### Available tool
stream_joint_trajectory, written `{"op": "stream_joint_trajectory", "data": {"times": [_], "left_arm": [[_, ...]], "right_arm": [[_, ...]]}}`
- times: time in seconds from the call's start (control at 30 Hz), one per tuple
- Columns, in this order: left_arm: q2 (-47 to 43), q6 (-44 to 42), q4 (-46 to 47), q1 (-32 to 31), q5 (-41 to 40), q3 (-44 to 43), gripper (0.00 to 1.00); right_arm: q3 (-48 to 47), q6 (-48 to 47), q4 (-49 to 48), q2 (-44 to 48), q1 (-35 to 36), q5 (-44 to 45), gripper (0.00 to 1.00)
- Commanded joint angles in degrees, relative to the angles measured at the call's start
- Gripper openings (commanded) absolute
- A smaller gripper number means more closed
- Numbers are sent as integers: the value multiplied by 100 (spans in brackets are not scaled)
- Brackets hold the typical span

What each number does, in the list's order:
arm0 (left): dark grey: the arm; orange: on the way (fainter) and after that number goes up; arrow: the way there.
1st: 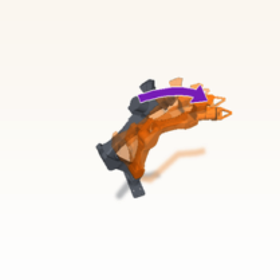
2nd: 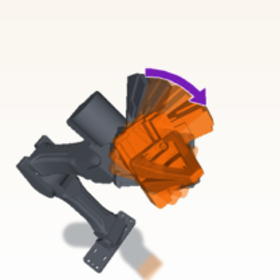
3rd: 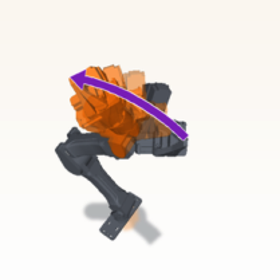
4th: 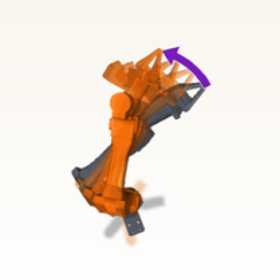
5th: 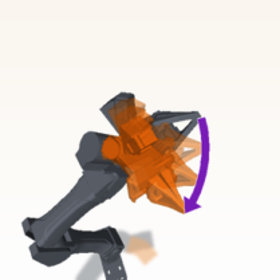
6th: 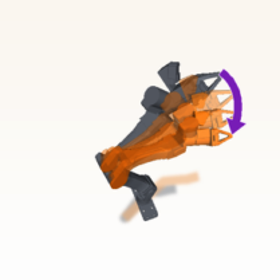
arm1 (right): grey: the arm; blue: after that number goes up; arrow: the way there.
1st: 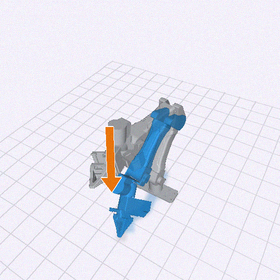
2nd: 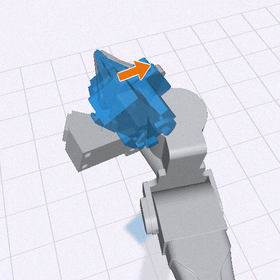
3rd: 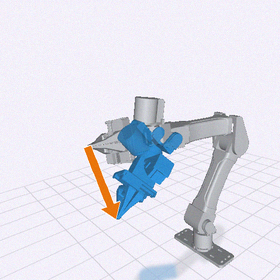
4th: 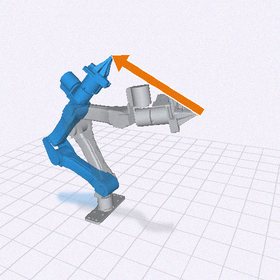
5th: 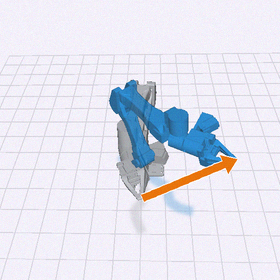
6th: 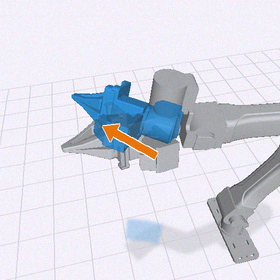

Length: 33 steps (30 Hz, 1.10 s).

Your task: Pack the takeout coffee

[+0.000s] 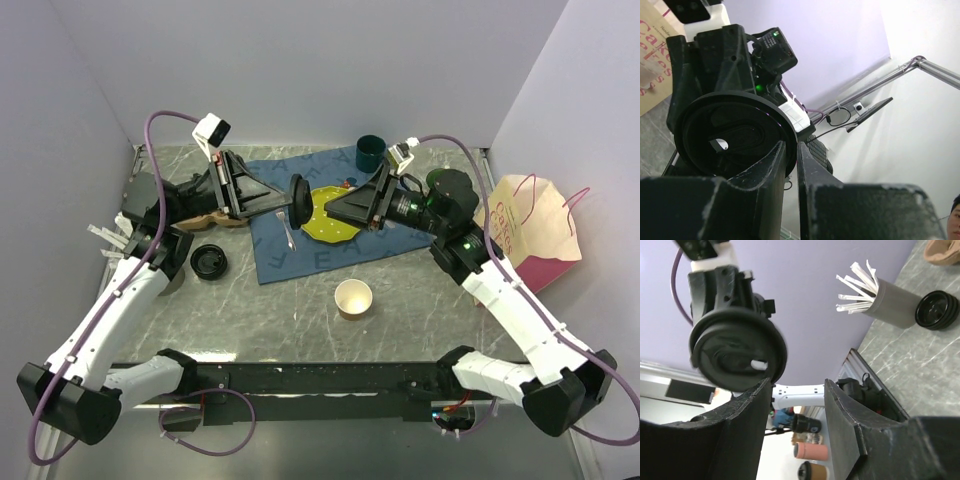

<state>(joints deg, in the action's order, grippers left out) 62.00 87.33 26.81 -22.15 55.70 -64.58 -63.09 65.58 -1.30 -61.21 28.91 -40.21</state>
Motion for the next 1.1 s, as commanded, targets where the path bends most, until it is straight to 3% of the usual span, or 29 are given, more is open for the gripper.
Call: {"op": "stream_joint_trajectory", "data": {"times": [0.0, 0.33, 0.67, 0.9, 1.03, 1.07], "left_arm": [[-12, 144, 624, -61, 37, -29, 18], [155, 127, 738, -158, -7, -2, 18], [207, 205, 879, -167, -42, -46, 18], [234, 275, 1010, -193, -59, 6, 18], [225, 302, 1081, -202, -95, 59, 18], [225, 294, 1046, -202, -86, 68, 20]], "right_arm": [[-458, 245, -275, -110, 71, -102, 53], [-678, 245, -415, -365, 405, -145, 51], [-705, 139, -379, -462, 440, -84, 36], [-687, 227, -616, -497, 432, -93, 34], [-617, 341, -828, -506, 440, -198, 20], [-599, 359, -837, -506, 440, -233, 11]]}}
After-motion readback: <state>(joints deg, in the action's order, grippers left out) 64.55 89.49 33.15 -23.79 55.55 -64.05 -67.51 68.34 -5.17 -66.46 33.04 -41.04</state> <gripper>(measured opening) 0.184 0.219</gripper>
